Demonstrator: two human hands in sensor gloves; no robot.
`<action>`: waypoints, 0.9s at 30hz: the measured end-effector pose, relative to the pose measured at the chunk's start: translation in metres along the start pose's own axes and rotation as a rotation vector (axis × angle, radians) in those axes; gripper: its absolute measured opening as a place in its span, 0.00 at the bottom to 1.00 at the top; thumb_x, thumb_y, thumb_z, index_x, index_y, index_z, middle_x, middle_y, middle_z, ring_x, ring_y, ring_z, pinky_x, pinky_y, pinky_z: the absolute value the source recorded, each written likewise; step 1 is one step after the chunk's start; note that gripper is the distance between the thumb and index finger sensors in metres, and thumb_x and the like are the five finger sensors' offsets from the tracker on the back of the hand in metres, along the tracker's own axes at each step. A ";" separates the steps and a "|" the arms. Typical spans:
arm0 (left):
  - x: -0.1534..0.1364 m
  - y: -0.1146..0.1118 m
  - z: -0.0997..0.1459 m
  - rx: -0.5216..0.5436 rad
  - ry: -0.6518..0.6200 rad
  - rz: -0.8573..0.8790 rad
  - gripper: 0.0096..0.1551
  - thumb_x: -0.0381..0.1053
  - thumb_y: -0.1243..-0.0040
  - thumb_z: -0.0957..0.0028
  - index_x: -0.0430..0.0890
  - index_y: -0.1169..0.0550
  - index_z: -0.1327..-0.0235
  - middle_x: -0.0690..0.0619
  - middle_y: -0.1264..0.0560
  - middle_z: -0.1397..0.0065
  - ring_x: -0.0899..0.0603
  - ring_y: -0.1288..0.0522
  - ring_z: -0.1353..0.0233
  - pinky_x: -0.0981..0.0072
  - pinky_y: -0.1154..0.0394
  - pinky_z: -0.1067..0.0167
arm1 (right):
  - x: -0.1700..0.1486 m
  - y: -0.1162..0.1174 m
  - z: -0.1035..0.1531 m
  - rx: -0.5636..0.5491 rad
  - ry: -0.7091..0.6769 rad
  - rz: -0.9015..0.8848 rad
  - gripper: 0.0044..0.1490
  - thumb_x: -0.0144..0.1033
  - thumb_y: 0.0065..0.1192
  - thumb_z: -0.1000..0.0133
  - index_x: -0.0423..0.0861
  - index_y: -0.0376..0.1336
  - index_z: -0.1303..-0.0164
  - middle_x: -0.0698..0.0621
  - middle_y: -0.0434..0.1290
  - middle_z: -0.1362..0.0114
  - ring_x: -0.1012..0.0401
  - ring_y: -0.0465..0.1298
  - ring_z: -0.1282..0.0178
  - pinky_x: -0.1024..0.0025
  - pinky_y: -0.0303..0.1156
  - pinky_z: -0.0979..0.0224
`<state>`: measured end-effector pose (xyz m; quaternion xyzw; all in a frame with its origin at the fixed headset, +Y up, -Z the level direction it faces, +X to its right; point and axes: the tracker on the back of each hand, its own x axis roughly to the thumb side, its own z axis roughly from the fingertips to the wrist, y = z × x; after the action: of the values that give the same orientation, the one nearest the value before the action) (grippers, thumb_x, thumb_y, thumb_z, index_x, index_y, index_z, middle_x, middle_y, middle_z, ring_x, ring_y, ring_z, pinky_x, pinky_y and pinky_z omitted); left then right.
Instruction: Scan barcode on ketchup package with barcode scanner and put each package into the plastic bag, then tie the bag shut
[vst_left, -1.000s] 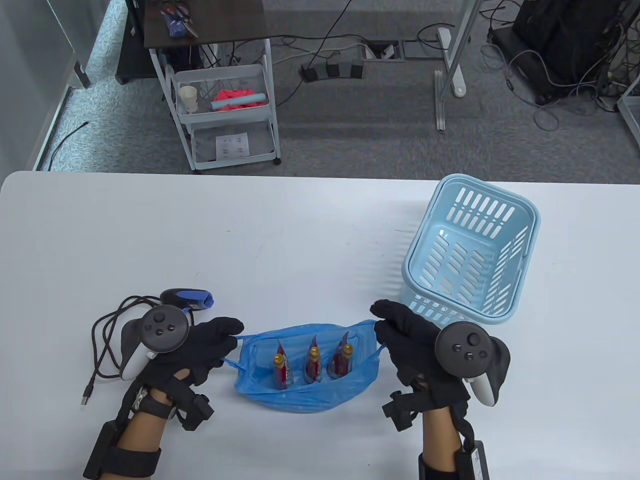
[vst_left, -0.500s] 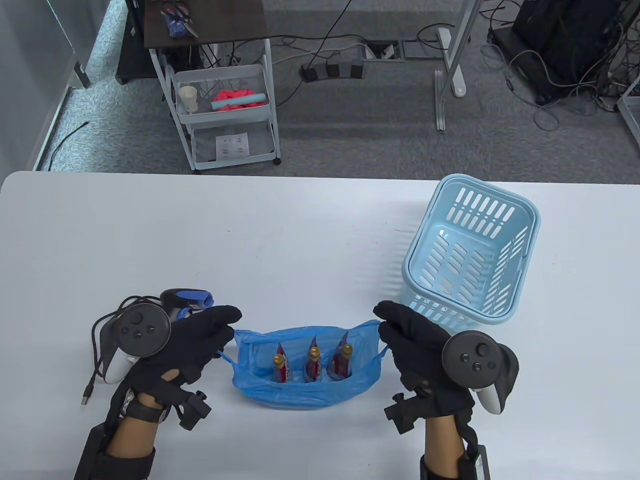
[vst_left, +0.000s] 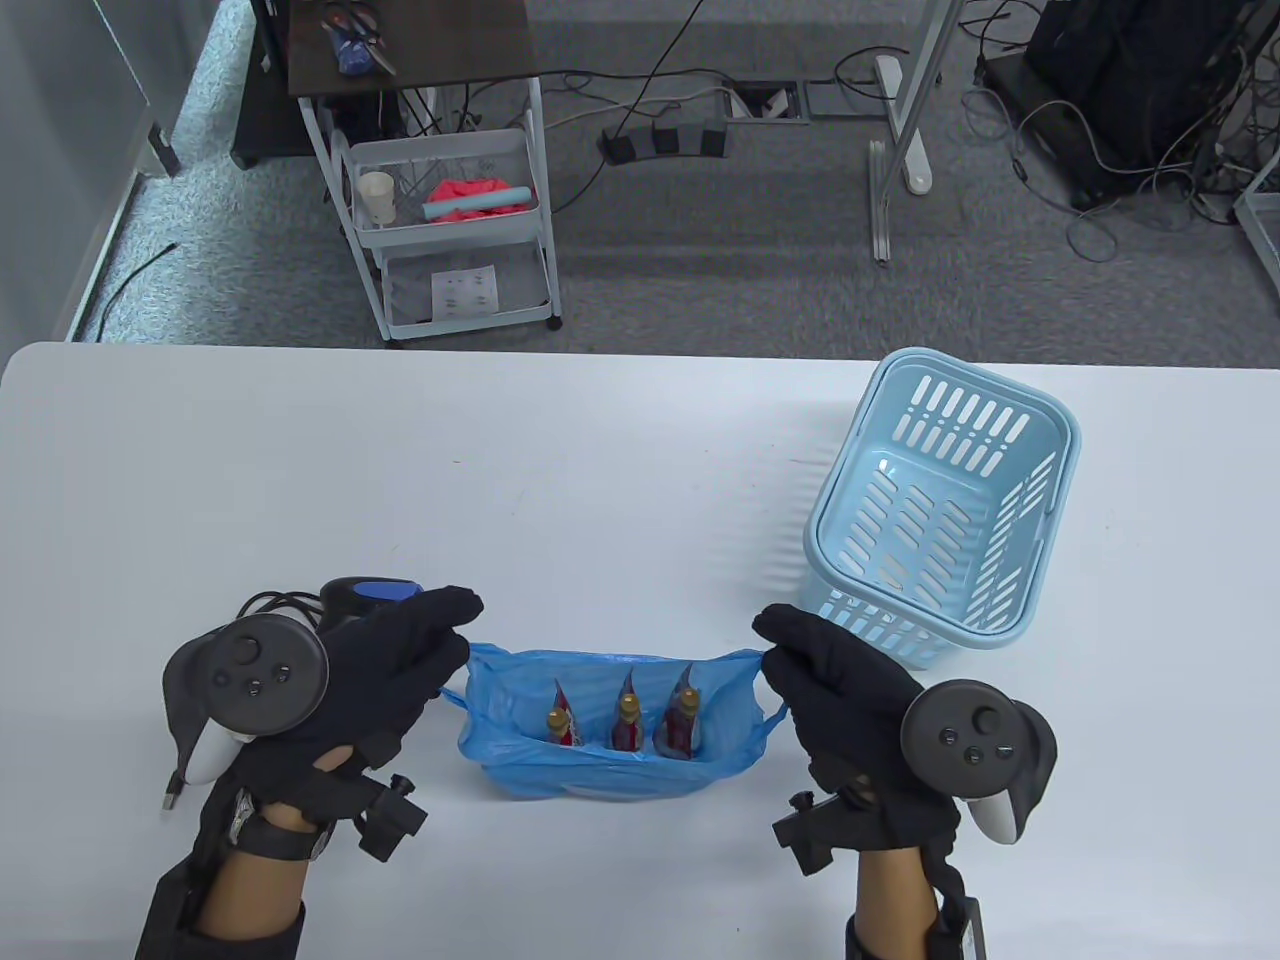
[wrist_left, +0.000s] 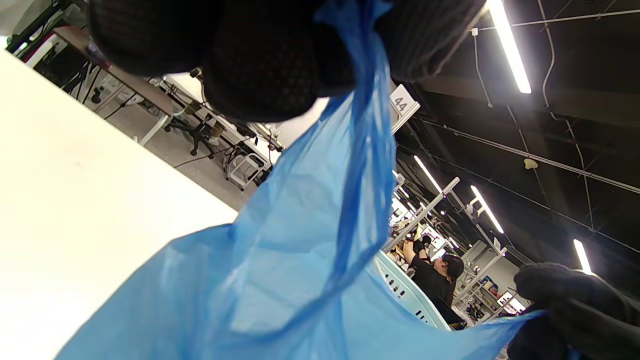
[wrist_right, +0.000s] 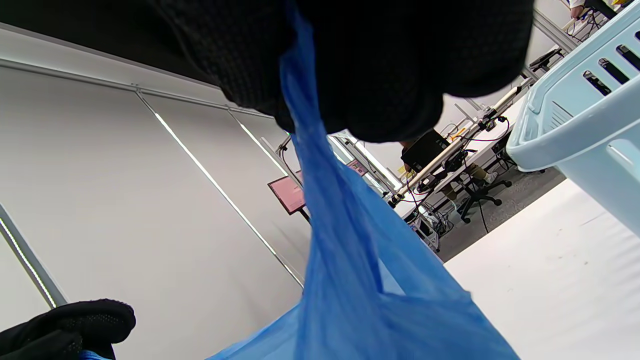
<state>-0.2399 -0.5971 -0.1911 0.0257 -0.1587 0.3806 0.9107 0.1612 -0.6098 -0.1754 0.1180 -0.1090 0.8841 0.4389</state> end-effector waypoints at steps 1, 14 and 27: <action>0.003 0.001 0.000 0.006 -0.001 -0.008 0.28 0.55 0.39 0.47 0.49 0.23 0.34 0.55 0.19 0.48 0.47 0.15 0.58 0.54 0.19 0.52 | 0.000 0.000 0.000 -0.002 -0.001 0.000 0.25 0.34 0.66 0.41 0.44 0.67 0.34 0.46 0.78 0.46 0.48 0.78 0.47 0.49 0.73 0.40; 0.047 0.007 -0.003 0.058 -0.063 -0.196 0.28 0.55 0.38 0.48 0.49 0.22 0.34 0.56 0.19 0.47 0.47 0.15 0.57 0.53 0.19 0.51 | 0.000 -0.004 0.002 -0.019 -0.007 0.002 0.25 0.34 0.66 0.41 0.44 0.67 0.34 0.46 0.79 0.46 0.48 0.78 0.47 0.48 0.73 0.40; 0.054 0.008 -0.004 0.055 -0.073 -0.222 0.31 0.57 0.37 0.49 0.49 0.23 0.33 0.56 0.19 0.46 0.46 0.15 0.56 0.52 0.20 0.50 | 0.000 -0.006 0.003 -0.029 -0.005 0.003 0.24 0.34 0.66 0.41 0.44 0.68 0.34 0.46 0.79 0.46 0.48 0.78 0.47 0.48 0.73 0.40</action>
<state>-0.2088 -0.5535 -0.1783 0.0820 -0.1772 0.2804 0.9398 0.1666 -0.6069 -0.1723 0.1133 -0.1232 0.8828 0.4388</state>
